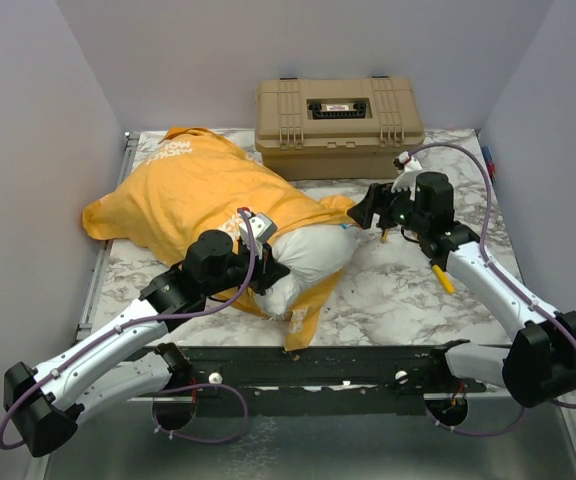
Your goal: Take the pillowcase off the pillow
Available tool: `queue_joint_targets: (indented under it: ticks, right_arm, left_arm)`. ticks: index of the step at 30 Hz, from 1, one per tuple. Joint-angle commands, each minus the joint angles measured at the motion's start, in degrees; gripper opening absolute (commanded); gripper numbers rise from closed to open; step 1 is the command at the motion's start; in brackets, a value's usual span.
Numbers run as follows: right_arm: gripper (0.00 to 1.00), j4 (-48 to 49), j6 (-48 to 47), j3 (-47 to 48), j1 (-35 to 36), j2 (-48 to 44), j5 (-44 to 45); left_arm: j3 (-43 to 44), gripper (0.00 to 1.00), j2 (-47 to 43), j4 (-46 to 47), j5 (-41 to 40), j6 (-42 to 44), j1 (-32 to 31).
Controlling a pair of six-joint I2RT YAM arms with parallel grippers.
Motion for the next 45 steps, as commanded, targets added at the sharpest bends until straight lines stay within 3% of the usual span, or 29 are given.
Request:
queue_joint_targets:
  ticks: [1, 13, 24, 30, 38, 45]
  right_arm:
    - [0.78, -3.52, -2.81, -0.56, 0.82, 2.16, -8.16]
    - [0.78, -3.88, -6.11, 6.58, 6.16, 12.77, -8.90]
    - [0.78, -2.07, -2.95, 26.55, 6.44, 28.90, -10.24]
    - [0.77, -3.31, -1.73, 36.02, 7.52, 37.20, -12.37]
    - [0.84, -3.80, -3.40, 30.65, 7.54, 30.12, -7.47]
    - [1.00, -9.16, -6.38, 25.97, 7.59, 20.31, -2.54]
  left_arm:
    - [-0.28, 0.00, -1.24, 4.88, 3.85, 1.27, 0.03]
    - [-0.64, 0.00, -0.90, 4.87, 9.12, 1.18, 0.03]
    - [-0.93, 0.00, 1.26, 5.09, 19.55, 1.28, 0.03]
    - [-1.05, 0.00, 0.43, 5.11, 19.10, 1.42, 0.04]
    - [-1.23, 0.00, 0.46, 5.06, 13.96, 0.77, 0.01]
    - [-0.80, 0.00, 1.71, 5.12, 11.65, 0.02, 0.31]
